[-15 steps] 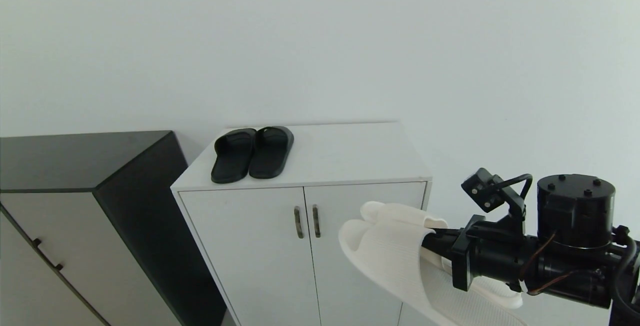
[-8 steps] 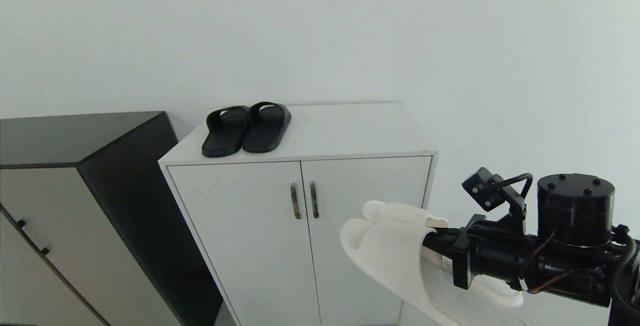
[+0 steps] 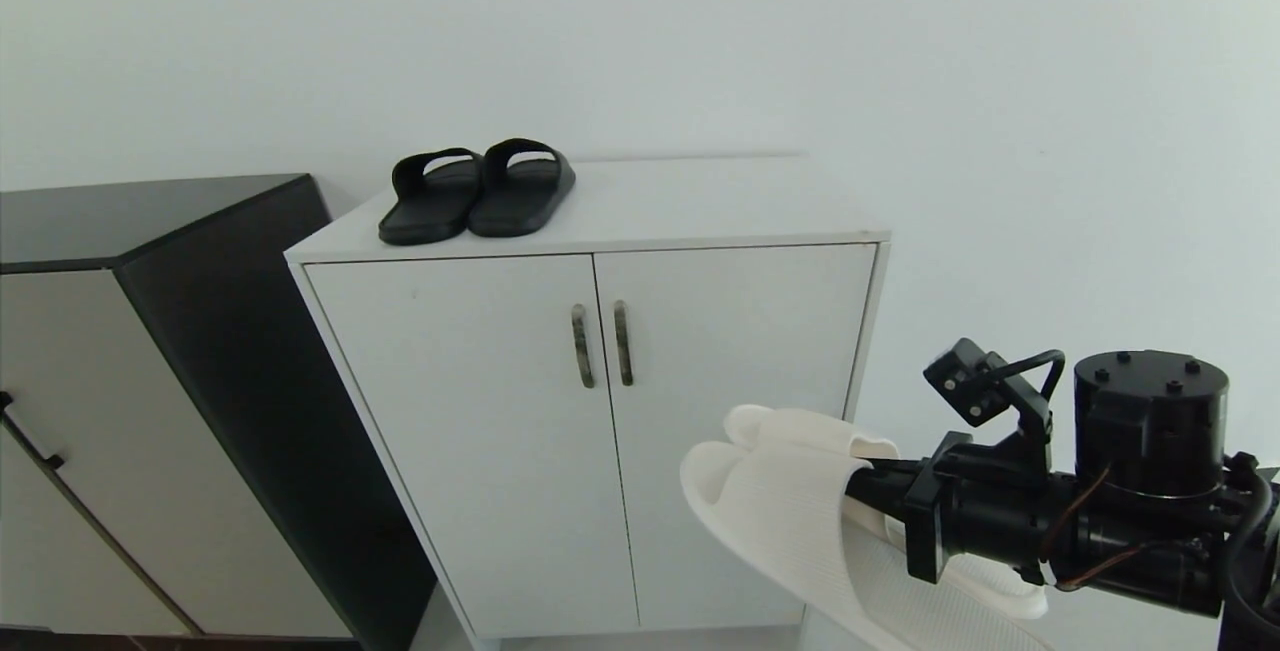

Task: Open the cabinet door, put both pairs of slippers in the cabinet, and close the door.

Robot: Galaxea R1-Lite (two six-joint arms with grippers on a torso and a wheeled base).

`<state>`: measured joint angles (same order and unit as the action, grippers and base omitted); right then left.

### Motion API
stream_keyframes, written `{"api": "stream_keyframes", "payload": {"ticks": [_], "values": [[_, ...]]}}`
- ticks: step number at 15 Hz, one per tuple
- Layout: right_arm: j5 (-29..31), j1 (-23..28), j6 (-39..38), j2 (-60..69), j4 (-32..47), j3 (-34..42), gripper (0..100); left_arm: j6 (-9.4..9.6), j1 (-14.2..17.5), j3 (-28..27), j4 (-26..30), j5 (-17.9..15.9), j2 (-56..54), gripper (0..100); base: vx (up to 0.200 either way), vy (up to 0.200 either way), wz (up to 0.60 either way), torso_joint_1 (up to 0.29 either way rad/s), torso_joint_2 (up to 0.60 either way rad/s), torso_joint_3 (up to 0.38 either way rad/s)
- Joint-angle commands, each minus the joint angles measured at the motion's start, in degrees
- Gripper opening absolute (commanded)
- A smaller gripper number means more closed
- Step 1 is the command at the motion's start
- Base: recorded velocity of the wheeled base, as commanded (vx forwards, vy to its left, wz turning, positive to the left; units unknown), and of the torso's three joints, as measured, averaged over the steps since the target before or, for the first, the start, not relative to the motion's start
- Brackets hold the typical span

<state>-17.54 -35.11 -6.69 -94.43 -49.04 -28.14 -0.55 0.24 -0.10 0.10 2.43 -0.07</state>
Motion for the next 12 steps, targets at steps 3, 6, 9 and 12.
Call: {"api": "stream_keyframes", "payload": {"ticks": [3, 6, 9, 12], "values": [[0.0, 0.0, 0.0, -0.1, 0.0, 0.1, 0, 0.20, 0.0, 0.0, 0.0, 0.0, 0.1, 100, 0.000, 0.000, 0.00, -0.237, 0.47, 0.248], [0.0, 0.0, 0.0, -0.1, 0.0, 0.1, 0, 0.28, 0.0, 0.0, 0.0, -0.1, 0.1, 100, 0.000, 0.000, 0.00, -0.230, 0.47, 0.240], [0.0, 0.0, 0.0, -0.1, 0.0, 0.3, 0, 0.28, 0.0, 0.0, 0.0, -0.1, 0.1, 100, 0.000, 0.000, 0.00, -0.227, 0.39, 0.199], [0.0, 0.0, 0.0, -0.1, 0.0, 0.5, 0, 0.81, 0.0, 0.0, 0.0, -0.8, 0.1, 100, 0.000, 0.000, 0.00, -0.209, 0.39, 0.163]]}}
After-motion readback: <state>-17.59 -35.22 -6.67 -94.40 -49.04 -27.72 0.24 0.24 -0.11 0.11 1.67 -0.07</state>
